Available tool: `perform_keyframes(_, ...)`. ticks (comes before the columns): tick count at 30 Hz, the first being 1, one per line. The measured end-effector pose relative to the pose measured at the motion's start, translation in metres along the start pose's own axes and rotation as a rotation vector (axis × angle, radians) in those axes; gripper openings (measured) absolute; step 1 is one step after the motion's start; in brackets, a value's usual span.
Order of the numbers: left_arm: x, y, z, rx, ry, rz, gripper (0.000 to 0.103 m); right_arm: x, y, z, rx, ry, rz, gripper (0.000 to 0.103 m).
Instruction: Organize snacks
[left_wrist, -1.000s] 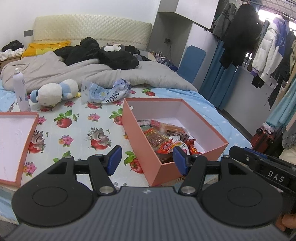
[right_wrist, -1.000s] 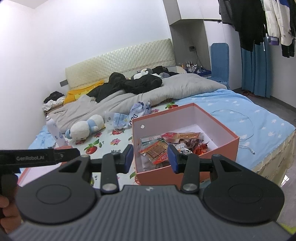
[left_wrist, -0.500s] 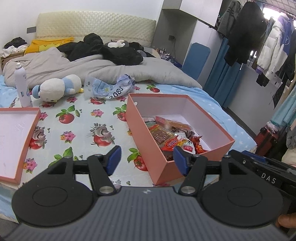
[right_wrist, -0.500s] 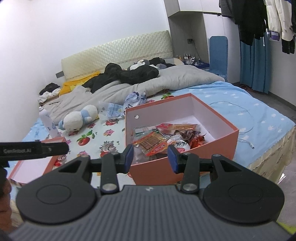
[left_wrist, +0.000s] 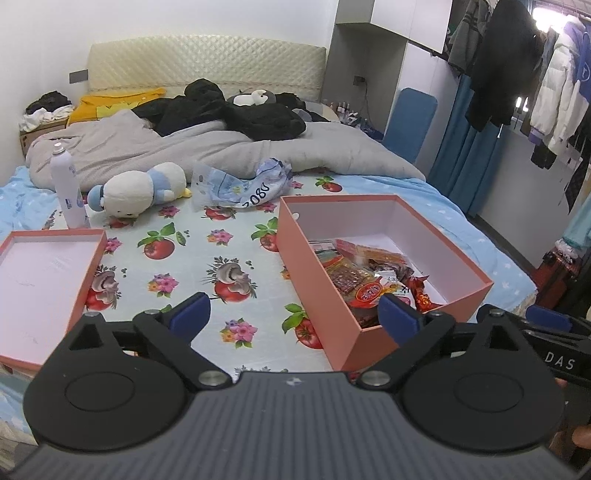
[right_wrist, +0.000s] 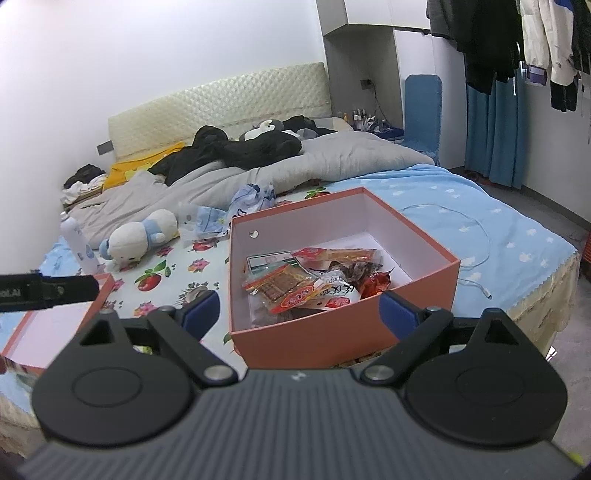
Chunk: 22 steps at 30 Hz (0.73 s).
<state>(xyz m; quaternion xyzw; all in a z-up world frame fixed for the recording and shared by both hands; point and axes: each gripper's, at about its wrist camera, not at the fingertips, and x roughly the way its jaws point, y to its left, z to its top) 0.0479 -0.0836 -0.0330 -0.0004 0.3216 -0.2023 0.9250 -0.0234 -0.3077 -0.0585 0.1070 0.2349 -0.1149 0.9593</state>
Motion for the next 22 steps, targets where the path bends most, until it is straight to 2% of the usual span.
perform_keyframes(15, 0.0027, 0.0011, -0.0008, 0.005, 0.024, 0.053, 0.100, -0.0003, 0.0026, -0.0015, -0.013, 0.004, 0.008, 0.094)
perform_keyframes(22, 0.0039, 0.0015, -0.0009, 0.012, 0.028, 0.047, 0.100, 0.0001, 0.0029, -0.0022, -0.011, 0.007, 0.009, 0.094)
